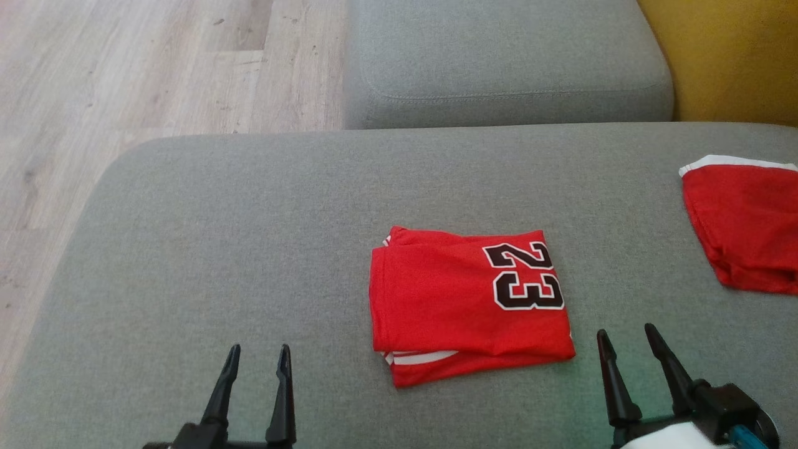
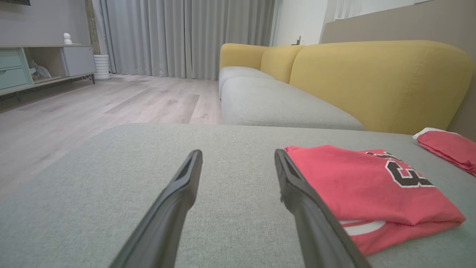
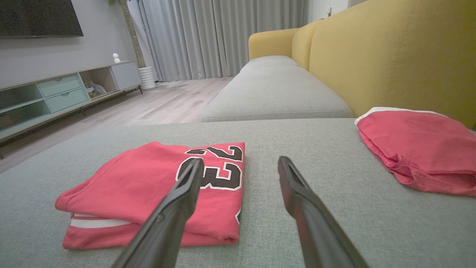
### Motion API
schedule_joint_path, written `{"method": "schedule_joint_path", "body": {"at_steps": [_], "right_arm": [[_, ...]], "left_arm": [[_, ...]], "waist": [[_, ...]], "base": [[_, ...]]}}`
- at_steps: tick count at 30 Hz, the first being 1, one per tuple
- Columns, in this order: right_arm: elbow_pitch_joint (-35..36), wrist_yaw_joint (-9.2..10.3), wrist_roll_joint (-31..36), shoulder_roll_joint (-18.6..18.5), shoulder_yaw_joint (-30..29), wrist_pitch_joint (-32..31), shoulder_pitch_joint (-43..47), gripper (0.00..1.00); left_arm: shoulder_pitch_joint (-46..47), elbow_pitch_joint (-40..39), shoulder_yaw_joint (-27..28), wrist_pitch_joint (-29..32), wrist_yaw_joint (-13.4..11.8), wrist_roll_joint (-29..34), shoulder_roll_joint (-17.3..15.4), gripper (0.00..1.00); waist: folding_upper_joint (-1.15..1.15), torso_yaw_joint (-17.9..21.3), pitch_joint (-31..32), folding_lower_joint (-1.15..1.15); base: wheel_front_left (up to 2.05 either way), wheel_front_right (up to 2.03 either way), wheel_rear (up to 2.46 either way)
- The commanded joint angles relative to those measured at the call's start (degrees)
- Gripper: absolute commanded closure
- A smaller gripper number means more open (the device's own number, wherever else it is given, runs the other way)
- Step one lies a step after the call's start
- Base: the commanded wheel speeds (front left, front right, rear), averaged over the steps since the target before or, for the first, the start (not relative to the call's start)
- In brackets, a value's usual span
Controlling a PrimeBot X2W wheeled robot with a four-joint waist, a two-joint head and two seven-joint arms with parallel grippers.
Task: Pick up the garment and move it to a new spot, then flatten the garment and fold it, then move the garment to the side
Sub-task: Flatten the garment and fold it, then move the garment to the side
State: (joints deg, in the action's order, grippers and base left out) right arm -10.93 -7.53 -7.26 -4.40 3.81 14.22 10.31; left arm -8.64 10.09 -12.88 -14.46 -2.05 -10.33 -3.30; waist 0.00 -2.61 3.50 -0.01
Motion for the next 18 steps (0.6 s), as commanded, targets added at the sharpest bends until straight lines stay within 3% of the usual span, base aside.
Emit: {"method": "schedule_joint_path", "body": {"at_steps": [1,18], "right_arm": [[2.1,0.04,0.4,-0.5,1.3,0.8,-1.8,0.00],[1.6,0.04,-0.5,0.4,1.3,0.8,-0.4,0.00]], "left_arm": [[1.7,-1.2,2.2,-0.5,-0.4,0.3,0.2,0.00],[0.8,-0.1,3.1,-0.5,-0.2,0.3,0.3,0.00]], "waist": [[0.00,0.1,0.1,0.01],[0.00,-0.5,0.8,0.01]], "base": [[0.00,0.00,0.00],[0.00,0.00,0.00]]}}
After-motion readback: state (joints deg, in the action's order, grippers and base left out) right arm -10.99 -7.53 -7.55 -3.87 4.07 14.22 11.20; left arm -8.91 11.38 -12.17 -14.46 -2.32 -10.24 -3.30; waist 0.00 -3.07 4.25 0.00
